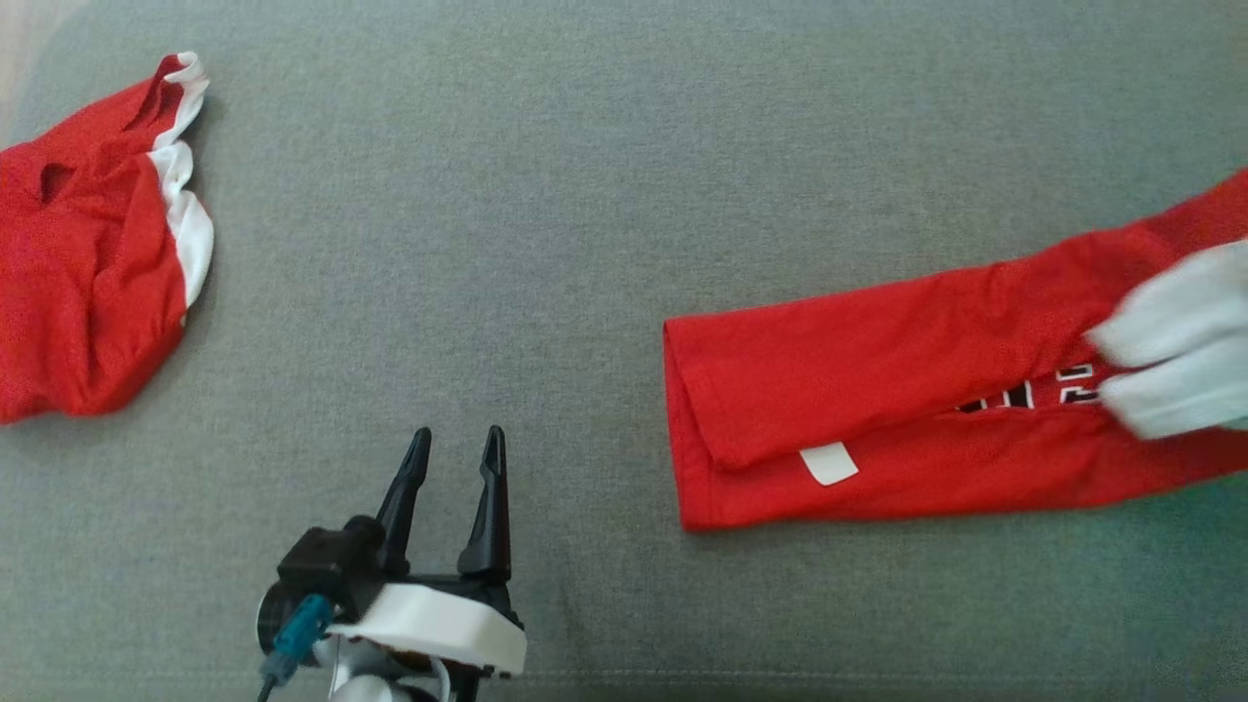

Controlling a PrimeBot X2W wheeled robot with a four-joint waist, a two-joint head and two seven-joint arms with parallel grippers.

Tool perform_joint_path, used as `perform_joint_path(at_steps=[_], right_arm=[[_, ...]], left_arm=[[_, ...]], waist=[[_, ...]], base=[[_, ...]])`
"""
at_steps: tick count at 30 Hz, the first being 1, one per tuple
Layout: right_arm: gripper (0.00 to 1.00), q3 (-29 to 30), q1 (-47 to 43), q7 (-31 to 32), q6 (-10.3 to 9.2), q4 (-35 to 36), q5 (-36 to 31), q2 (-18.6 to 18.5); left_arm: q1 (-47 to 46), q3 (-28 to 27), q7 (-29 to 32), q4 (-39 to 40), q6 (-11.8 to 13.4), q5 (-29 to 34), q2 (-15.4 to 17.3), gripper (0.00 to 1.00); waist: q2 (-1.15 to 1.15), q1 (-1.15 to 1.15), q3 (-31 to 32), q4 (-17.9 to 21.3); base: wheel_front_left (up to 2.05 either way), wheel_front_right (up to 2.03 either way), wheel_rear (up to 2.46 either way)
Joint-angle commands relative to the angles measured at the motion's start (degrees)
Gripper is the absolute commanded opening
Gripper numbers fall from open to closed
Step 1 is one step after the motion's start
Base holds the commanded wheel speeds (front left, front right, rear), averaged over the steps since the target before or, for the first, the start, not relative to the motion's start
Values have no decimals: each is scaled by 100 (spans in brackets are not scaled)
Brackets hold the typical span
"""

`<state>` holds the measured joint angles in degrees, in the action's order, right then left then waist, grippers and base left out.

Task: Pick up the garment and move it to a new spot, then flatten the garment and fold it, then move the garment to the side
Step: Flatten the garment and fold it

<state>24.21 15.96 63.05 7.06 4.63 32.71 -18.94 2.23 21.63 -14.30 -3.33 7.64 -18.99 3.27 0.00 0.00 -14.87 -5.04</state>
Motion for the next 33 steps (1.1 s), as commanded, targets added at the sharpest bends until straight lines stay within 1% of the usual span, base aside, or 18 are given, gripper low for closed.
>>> perform_joint_path(at_steps=[1, 3, 6, 9, 12, 16, 19, 24, 30, 31, 32, 33], right_arm=[[0, -284, -164, 172, 43, 505, 114, 68], [0, -663, -359, 394, 43, 934, 220, 385], [0, -1350, -585, 610, 43, 1282, 247, 863], [0, -2043, -630, 513, 43, 1276, 260, 1260], [0, -2616, -549, 196, 43, 1020, 276, 1510], [0, -3147, -445, -340, 43, 538, 299, 1597], [0, -3395, -398, -882, 43, 138, 534, 1602], [0, -3637, -184, -1605, 43, -539, 678, 1604], [0, -3747, 100, -2132, 43, -1136, 711, 1605], [38, -3756, 135, -2192, 43, -1191, 733, 1605], [96, -3779, 165, -2245, 43, -1208, 759, 1605], [100, -3772, 176, -2295, 43, -1212, 799, 1605]], left_arm=[[-63, -146, -69, 163, 30, -31, -37, 100], [-70, -126, -70, 143, 50, -58, -38, 100], [-98, -68, -70, 74, 53, -78, -38, 100], [-153, -1, -70, 1, 56, -92, -38, 100], [-195, 55, -70, -87, 55, -102, -38, 100], [-247, 138, -70, -202, 29, -88, -39, 100], [-228, 131, -70, -259, 60, -90, -39, 100], [-179, 187, -70, -302, 75, -117, -39, 100], [-189, 262, -70, -325, 95, -177, -39, 100], [-188, 265, -70, -325, 101, -187, -39, 100], [-185, 264, -70, -324, 108, -195, -39, 100], [-180, 263, -70, -325, 115, -204, -39, 100]], waist=[[0, 0, 43, 38], [0, 0, 76, 80], [0, 0, 105, 130], [0, 0, 132, 147], [0, 0, 166, 139], [0, 0, 216, 31], [0, 0, 257, -37], [0, 0, 266, -88], [0, 0, 277, -92], [0, 0, 283, -83], [0, 0, 292, -73], [0, 0, 304, -61]], base=[[0, 0, 0], [0, 0, 0], [0, 0, 0], [0, 0, 0], [0, 0, 0], [0, 0, 0], [0, 0, 0], [0, 0, 0], [0, 0, 0], [0, 0, 0], [0, 0, 0], [0, 0, 0]])
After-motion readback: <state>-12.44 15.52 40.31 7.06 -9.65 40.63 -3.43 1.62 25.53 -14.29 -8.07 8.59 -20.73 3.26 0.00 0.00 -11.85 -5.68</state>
